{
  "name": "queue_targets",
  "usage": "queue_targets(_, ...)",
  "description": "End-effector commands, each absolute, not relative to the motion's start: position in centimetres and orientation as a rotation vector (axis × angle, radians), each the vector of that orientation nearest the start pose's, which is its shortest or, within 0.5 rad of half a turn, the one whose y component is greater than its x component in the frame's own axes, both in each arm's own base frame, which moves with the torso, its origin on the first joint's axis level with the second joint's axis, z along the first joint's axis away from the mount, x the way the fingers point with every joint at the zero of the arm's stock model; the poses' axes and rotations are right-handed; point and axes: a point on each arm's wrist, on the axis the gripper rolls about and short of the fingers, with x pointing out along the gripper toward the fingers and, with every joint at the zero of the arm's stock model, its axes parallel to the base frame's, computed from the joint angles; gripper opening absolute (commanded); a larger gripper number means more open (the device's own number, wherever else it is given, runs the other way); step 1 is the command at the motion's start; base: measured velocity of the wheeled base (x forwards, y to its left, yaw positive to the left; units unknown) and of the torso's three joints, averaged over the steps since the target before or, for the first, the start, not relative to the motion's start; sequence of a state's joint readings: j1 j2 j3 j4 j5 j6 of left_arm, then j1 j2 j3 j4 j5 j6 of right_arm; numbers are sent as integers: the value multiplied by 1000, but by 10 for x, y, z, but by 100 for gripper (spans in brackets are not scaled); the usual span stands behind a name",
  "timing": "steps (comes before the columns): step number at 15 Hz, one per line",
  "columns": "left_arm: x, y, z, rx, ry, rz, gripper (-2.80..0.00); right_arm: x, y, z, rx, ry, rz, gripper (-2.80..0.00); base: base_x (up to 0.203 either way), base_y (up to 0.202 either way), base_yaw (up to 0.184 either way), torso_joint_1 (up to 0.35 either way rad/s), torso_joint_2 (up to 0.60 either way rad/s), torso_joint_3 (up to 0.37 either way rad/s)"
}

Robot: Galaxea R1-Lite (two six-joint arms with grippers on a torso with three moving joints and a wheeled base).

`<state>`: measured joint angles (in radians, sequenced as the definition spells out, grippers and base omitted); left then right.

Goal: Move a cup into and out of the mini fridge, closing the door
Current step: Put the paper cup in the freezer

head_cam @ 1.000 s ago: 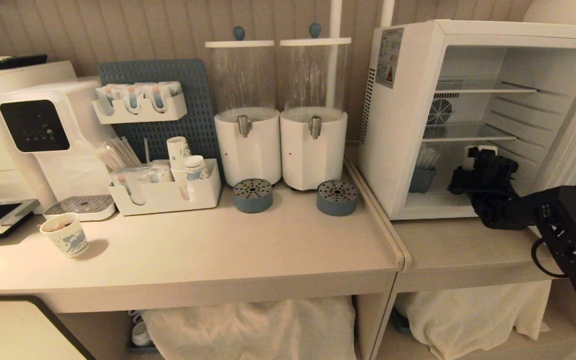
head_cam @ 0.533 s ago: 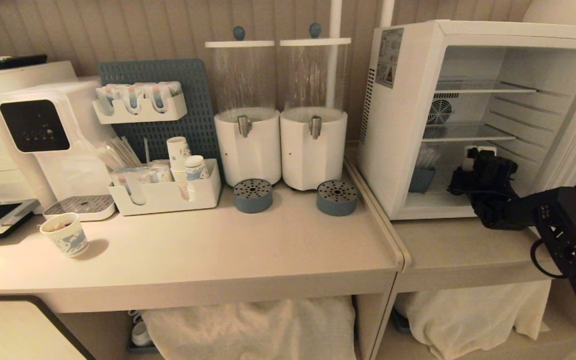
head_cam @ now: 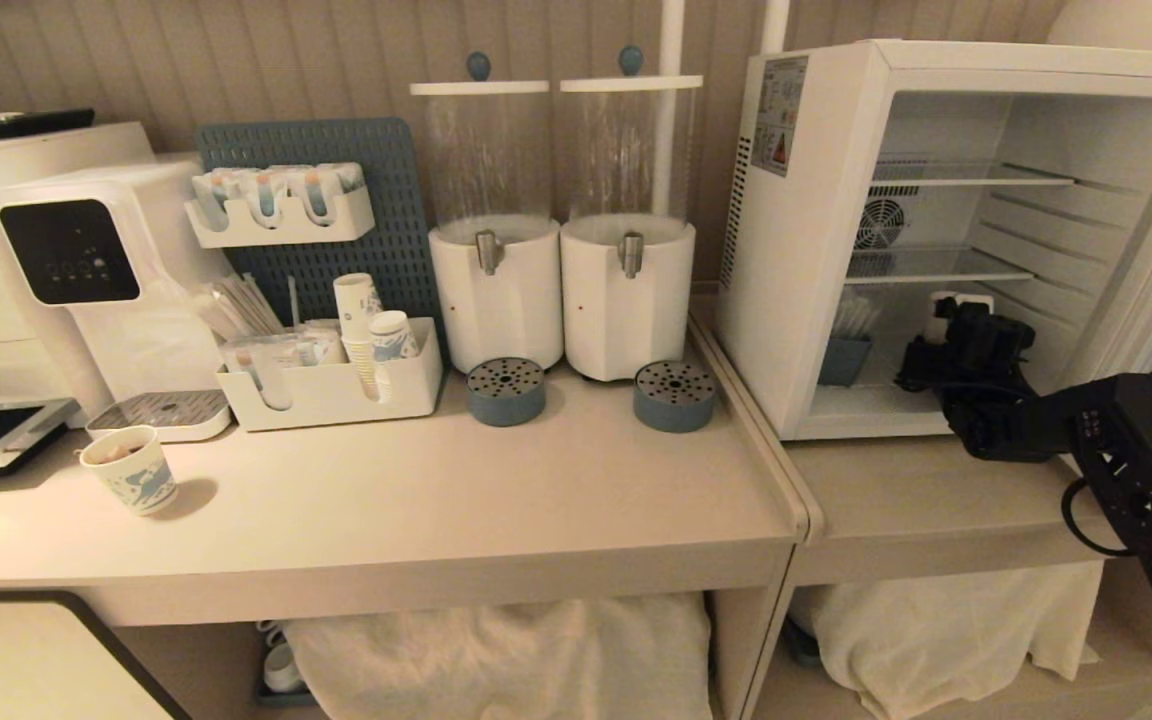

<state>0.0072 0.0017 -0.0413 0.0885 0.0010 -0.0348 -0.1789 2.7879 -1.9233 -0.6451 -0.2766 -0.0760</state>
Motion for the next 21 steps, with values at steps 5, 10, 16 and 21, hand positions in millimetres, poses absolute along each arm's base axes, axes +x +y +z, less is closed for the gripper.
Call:
queue_targets(5, -26, 0, 78, -35, 50, 10, -280, 538, -104, -2, -94, 257, -485, 0, 0, 0, 0, 0, 0, 0)
queue_targets(10, -26, 0, 77, -35, 50, 10, -280, 524, -101, 5, -86, 295, -475, 0, 0, 0, 0, 0, 0, 0)
queue_targets(16, -26, 0, 78, -35, 49, 10, -280, 478, -89, 39, -64, 270, -419, 0, 0, 0, 0, 0, 0, 0)
queue_targets(21, -26, 0, 78, -35, 49, 11, -280, 427, -79, 85, -56, 209, -392, 0, 0, 0, 0, 0, 0, 0)
